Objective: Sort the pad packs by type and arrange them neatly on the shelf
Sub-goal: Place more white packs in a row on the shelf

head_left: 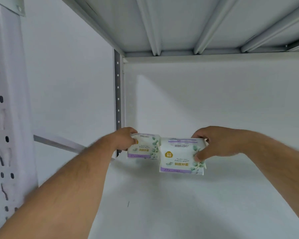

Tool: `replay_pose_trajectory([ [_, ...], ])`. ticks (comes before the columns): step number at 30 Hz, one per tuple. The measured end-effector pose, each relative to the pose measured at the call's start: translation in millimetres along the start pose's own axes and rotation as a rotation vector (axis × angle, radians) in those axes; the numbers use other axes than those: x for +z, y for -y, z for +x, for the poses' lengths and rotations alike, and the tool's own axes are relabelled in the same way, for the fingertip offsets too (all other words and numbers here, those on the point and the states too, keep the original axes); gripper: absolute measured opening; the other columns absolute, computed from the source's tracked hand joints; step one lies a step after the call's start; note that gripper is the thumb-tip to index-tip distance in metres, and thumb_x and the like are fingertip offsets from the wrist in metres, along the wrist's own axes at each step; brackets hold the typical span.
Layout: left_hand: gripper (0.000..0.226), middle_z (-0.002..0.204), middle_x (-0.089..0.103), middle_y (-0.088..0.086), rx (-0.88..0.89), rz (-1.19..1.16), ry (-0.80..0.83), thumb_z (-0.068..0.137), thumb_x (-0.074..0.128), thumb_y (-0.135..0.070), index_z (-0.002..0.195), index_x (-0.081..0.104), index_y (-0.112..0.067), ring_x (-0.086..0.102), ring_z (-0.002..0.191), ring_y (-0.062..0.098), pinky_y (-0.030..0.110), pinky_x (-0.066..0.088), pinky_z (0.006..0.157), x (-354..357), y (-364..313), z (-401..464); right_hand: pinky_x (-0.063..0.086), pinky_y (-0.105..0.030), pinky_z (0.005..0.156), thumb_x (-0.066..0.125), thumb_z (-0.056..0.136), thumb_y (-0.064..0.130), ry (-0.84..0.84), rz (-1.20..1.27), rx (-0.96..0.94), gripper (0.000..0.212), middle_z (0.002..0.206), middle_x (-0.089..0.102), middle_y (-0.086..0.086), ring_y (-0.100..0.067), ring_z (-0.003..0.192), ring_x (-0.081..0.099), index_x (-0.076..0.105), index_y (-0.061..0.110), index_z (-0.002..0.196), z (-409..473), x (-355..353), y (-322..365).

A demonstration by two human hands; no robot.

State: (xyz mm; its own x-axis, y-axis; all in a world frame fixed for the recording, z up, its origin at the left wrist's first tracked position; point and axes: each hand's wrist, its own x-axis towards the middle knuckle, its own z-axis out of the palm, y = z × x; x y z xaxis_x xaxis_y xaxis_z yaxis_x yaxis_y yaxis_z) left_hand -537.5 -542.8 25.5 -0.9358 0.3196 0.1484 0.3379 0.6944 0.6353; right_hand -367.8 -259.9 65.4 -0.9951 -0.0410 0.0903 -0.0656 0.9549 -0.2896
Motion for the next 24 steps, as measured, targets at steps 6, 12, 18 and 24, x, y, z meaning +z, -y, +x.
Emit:
replay_pose_trajectory([
  [6,0.038,0.120,0.062,0.006,-0.047,-0.138,0.053,0.095,0.059,-0.010,0.131,0.054,-0.020,0.066,0.105,0.022,0.041,0.060,0.086,8.5,25.4,43.9,0.047,-0.020,0.078,0.086,0.073,0.044,0.024,0.025,0.012,0.045,0.109,0.063,0.019,-0.002,0.100,0.059,0.062,0.037,0.111,48.6,18.3,12.7],
  [12,0.042,0.128,0.059,0.003,-0.019,-0.207,0.065,0.095,0.059,-0.011,0.133,0.055,-0.028,0.063,0.109,0.019,0.036,0.058,0.091,17.1,43.6,70.3,0.050,-0.022,0.087,0.085,0.073,0.045,0.069,0.049,0.029,0.053,0.110,0.063,0.018,-0.004,0.103,0.060,0.060,0.033,0.119,84.0,47.0,20.0],
  [18,0.049,0.129,0.056,0.002,-0.078,-0.366,0.075,0.094,0.061,-0.013,0.139,0.048,-0.029,0.058,0.113,0.020,0.036,0.056,0.092,15.1,51.4,73.4,0.046,-0.017,0.074,0.086,0.074,0.041,0.040,0.180,0.010,0.050,0.107,0.064,0.017,-0.001,0.095,0.060,0.062,0.032,0.117,110.4,70.5,26.4],
  [24,0.024,0.112,0.065,0.006,-0.149,-0.542,0.053,0.103,0.045,-0.032,0.124,0.050,-0.021,0.068,0.101,0.023,0.039,0.059,0.086,12.7,44.9,66.5,0.050,-0.020,0.075,0.085,0.075,0.043,-0.045,0.239,0.016,0.056,0.107,0.057,0.013,-0.003,0.092,0.059,0.058,0.030,0.121,129.4,87.8,42.9],
])
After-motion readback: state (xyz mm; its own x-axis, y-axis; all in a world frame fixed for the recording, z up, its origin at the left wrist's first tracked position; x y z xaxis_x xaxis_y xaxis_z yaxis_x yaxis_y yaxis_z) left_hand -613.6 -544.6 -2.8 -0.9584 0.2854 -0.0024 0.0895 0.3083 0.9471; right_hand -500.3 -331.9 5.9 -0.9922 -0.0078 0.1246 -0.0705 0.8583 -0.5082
